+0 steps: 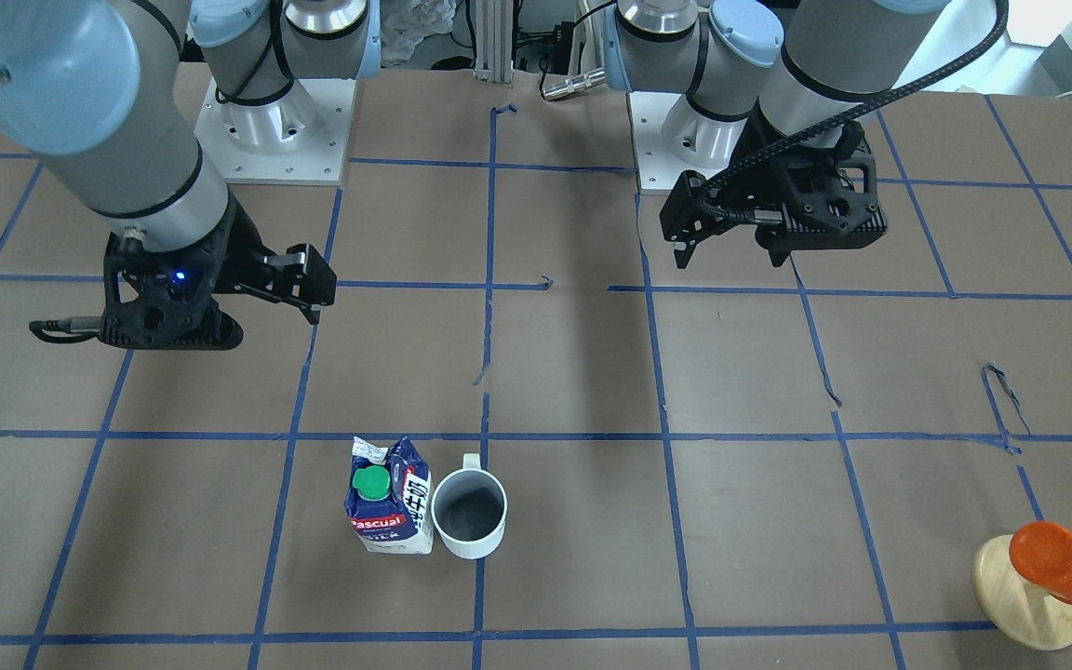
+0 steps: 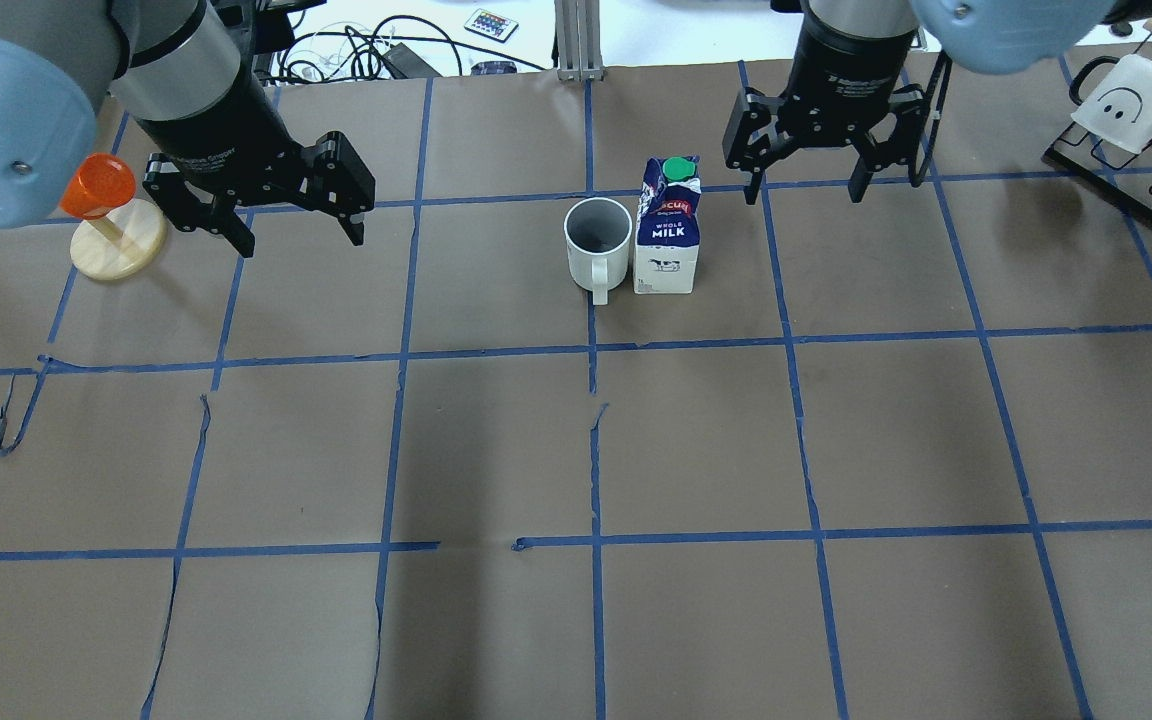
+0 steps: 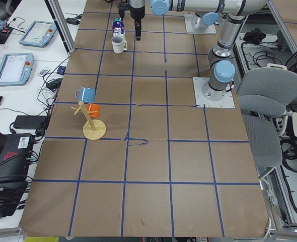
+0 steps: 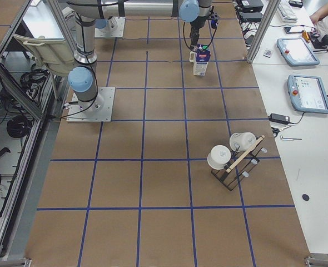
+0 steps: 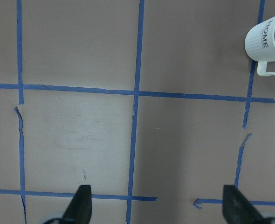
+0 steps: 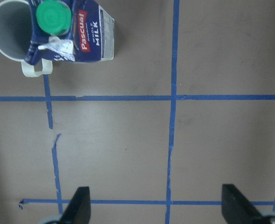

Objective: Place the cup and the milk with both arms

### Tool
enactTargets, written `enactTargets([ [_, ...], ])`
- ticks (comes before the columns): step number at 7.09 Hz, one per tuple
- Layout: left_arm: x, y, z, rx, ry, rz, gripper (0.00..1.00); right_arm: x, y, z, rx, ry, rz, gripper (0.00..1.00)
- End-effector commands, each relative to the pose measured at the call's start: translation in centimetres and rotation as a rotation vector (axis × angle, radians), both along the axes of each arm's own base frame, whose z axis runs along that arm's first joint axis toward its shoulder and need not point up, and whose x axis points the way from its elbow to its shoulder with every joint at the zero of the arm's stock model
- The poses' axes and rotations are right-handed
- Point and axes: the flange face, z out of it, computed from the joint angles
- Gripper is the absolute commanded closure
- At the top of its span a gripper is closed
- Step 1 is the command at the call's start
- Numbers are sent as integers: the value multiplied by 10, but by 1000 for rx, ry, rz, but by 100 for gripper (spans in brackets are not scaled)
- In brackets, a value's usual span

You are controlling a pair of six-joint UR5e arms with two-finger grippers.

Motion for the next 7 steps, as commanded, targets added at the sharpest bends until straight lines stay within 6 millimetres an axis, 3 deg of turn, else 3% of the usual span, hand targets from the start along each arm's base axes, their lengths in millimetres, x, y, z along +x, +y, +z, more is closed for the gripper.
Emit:
enactTargets([
  [1, 0, -1, 0, -2, 3, 0, 0, -21, 41, -4, 0, 60, 24, 0],
  [7, -2, -2, 2, -20, 8, -2, 0, -19, 53, 4, -33, 45, 29, 0],
])
